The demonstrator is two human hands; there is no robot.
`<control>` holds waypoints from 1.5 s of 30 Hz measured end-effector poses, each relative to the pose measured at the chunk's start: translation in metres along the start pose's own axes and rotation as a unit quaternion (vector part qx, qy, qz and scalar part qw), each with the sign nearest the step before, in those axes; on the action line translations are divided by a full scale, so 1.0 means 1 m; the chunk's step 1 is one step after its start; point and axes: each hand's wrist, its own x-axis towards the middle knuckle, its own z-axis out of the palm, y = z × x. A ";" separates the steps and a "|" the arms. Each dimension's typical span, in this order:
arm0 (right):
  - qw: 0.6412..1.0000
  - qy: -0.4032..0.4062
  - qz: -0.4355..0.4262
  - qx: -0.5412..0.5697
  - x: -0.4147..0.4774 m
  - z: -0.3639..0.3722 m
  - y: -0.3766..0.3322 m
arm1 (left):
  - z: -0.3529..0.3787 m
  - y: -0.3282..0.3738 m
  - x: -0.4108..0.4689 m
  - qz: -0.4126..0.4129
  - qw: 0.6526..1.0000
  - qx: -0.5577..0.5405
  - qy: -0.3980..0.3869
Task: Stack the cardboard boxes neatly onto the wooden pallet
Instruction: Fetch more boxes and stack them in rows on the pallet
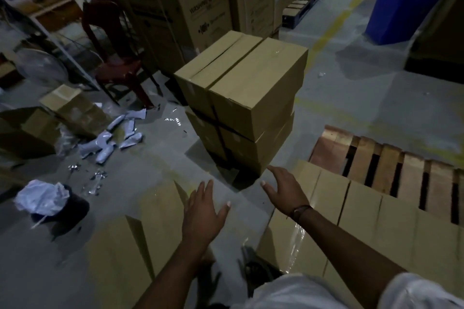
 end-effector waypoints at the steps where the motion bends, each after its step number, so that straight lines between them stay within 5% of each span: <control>1: 1.000 0.010 0.007 0.008 0.013 -0.004 -0.004 | -0.007 0.001 0.017 0.000 1.000 -0.009 0.002; 8: 0.986 0.116 0.090 0.080 0.094 -0.021 -0.004 | -0.032 0.014 0.143 0.085 0.996 0.006 -0.016; 14: 0.974 0.157 0.139 0.086 0.191 -0.013 0.002 | -0.045 0.038 0.292 0.111 0.993 -0.008 0.048; 27: 0.924 0.246 0.291 0.023 0.462 -0.009 -0.024 | -0.074 0.087 0.601 0.210 0.975 0.038 -0.070; 32: 0.911 0.219 0.350 0.027 0.487 -0.018 -0.002 | -0.052 0.113 0.656 0.244 0.959 0.052 -0.136; 45: 0.908 0.172 0.381 0.029 0.506 -0.035 0.022 | -0.039 0.167 0.686 0.185 0.964 0.038 -0.185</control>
